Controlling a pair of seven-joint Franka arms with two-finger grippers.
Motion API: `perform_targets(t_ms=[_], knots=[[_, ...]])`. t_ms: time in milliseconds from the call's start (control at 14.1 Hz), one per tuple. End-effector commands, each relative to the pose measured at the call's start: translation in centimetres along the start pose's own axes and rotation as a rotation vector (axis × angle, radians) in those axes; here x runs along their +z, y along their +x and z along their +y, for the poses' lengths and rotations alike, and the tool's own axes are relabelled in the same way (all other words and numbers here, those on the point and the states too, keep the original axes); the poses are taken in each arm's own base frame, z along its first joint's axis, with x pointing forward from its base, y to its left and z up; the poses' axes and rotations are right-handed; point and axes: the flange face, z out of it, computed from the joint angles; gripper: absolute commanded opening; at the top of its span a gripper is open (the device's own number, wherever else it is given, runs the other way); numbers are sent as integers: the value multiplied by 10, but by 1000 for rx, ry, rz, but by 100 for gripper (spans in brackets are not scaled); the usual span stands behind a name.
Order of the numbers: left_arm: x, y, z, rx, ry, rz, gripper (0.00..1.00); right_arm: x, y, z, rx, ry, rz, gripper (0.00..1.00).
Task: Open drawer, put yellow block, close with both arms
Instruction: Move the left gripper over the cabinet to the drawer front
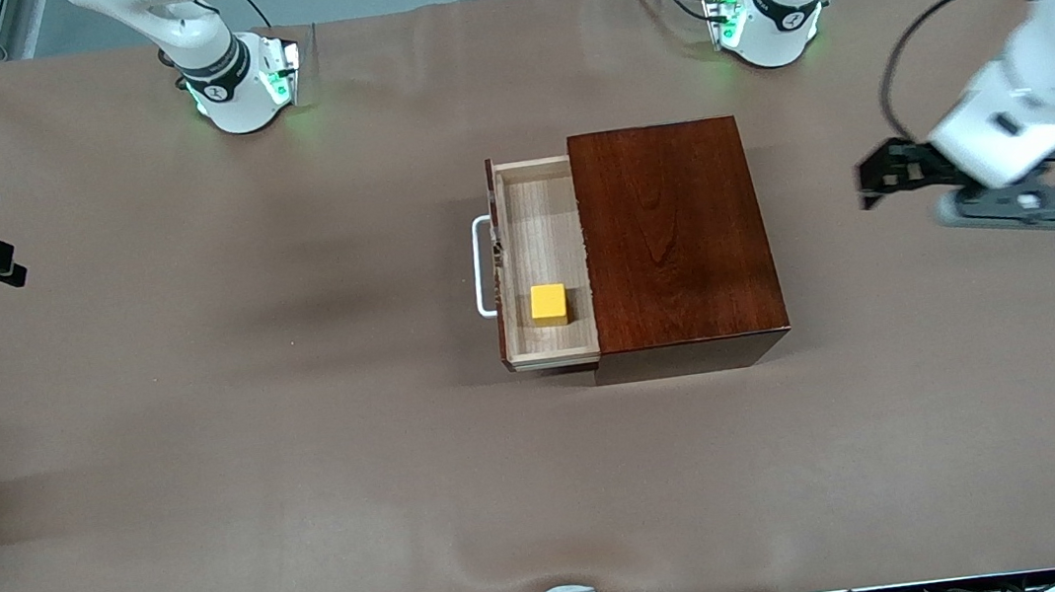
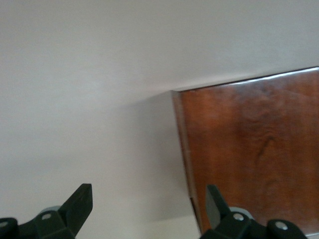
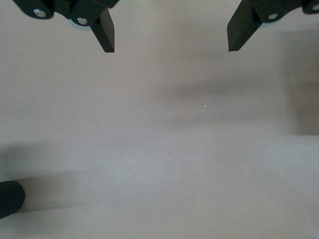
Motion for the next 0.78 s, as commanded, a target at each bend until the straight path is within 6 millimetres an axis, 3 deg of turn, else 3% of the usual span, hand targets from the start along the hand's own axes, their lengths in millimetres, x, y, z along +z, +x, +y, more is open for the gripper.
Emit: perform_targets(t_ms=[0, 213, 709], knots=[[-1, -3, 48, -36, 1, -11, 100, -5, -8, 1, -3, -8, 6, 100], [17, -10, 113, -52, 4, -41, 100, -6, -7, 6, 14, -10, 11, 100], [67, -22, 231, -319, 31, -91, 100, -7, -7, 5, 14, -8, 12, 100]])
